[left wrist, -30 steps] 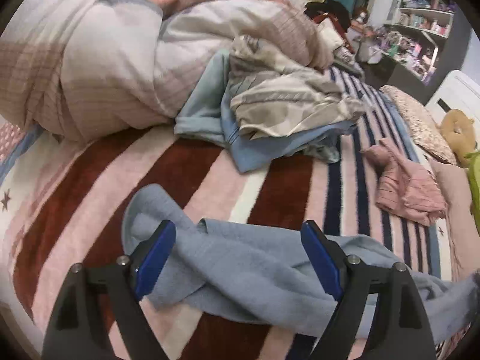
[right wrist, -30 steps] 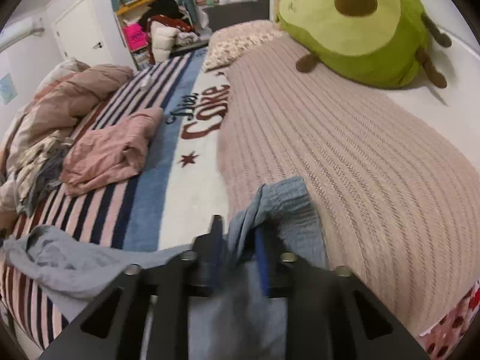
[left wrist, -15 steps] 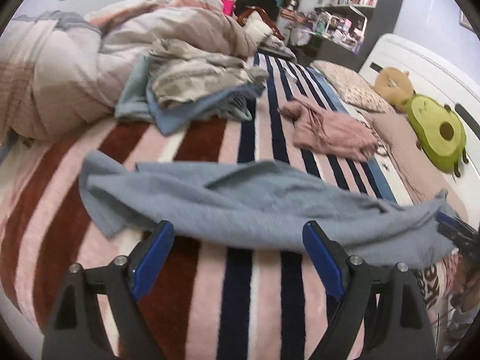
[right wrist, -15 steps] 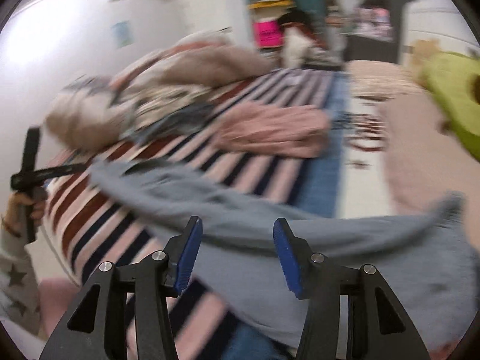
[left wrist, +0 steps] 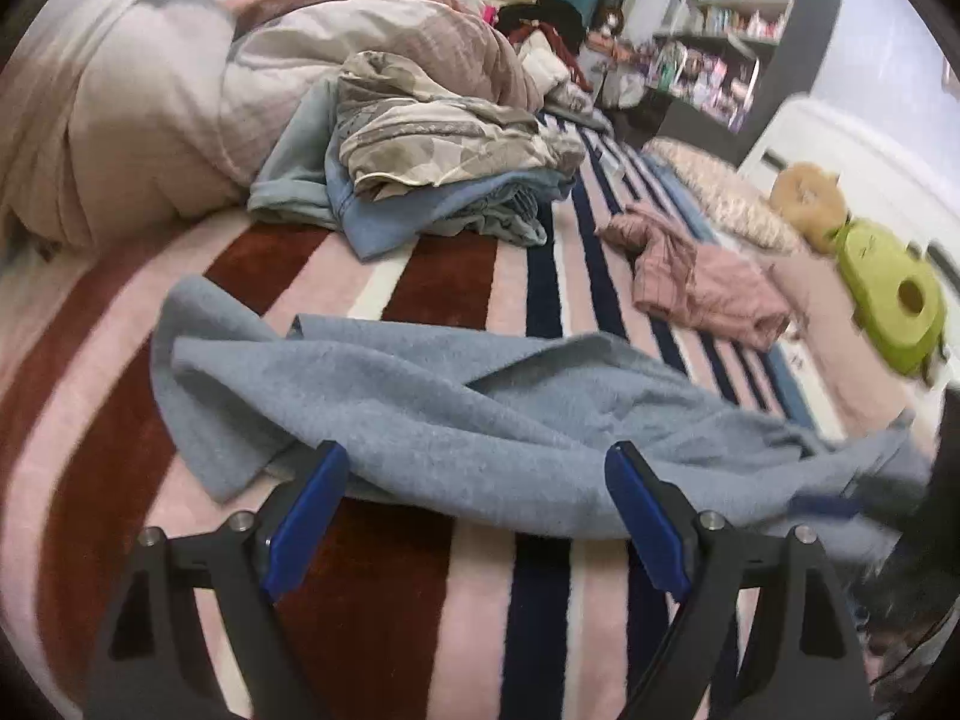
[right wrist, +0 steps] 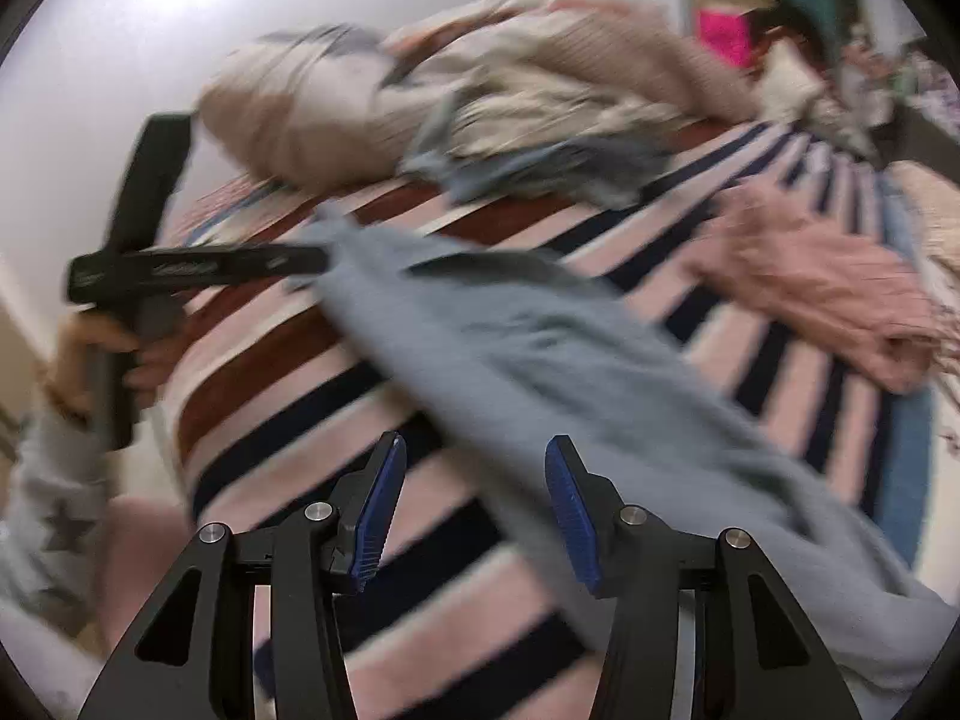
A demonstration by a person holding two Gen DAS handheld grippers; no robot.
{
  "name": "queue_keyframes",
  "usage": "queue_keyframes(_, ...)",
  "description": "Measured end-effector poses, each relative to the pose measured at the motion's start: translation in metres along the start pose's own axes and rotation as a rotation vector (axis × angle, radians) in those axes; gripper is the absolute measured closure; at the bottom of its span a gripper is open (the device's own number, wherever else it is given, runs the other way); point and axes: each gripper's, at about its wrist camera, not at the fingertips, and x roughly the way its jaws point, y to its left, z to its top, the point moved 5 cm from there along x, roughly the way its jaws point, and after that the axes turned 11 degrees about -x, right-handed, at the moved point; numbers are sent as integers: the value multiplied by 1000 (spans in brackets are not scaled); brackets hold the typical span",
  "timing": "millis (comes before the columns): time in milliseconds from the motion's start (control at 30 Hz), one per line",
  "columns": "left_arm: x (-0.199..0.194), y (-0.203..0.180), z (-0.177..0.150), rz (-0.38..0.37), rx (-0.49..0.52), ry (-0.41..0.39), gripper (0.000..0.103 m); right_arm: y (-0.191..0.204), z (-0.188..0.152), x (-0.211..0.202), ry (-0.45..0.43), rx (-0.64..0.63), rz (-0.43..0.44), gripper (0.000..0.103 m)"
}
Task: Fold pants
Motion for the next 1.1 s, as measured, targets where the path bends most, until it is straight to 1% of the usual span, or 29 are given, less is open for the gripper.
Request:
queue_keyframes(33,2,4,2,-6,-12,-2,18,5,1,6,8,-11,18,59)
queue_keyframes(67,6,9,5,3,-18,1,18,8,3,12,15,-21,15,59)
queue_keyframes(133,10,14,10,38,7,8,18,10,14,25,22,-34,1,59)
queue_keyframes(167,10,19,14,64,24,-10,18,8,21,32,23,-37,-8,59)
queue_keyframes(233,14,30,20,68,22,-10,18,0,44,52,37,-56,-73,59)
queue_keyframes(267,18,39,24,58,-11,2,18,-4,52,61,52,-60,-86,58)
queue_keyframes(300,22,47,27,52,-39,16,18,-8,62,73,81,-52,-73,58)
queue_keyframes(333,25,53,30,47,-58,26,18,-14,73,88,103,-20,-33,59)
queue_keyframes(400,30,60,34,42,-65,29,18,-26,91,113,120,40,17,59)
queue_keyframes(433,32,64,36,45,-70,29,18,-28,97,121,126,39,17,59)
queue_keyframes(500,35,70,40,32,-102,24,18,-32,109,147,154,12,9,68)
queue_keyframes(533,36,73,43,13,-121,27,18,-32,111,156,169,11,23,78)
queue_keyframes(567,36,75,46,-5,-134,26,18,-32,114,166,184,16,48,82)
queue_keyframes(600,37,78,48,-12,-142,22,18,-32,119,178,192,22,80,82)
queue_keyframes(700,38,87,52,-18,-188,15,18,-29,129,195,198,9,92,82)
queue_keyframes(767,39,88,53,-22,-202,11,18,-25,139,208,196,-4,117,82)
queue_keyframes(833,40,87,54,-19,-202,7,18,-24,147,215,187,-3,111,83)
queue_keyframes(900,41,88,55,-20,-205,7,18,-30,154,221,183,26,93,83)
queue_keyframes(967,41,90,54,-15,-207,8,18,-41,160,229,186,60,73,90)
queue_keyframes(1033,38,92,55,-10,-211,3,18,-51,163,232,192,86,45,94)
queue_keyframes(1100,35,94,55,-16,-218,-5,18,-60,166,232,182,92,-5,94)
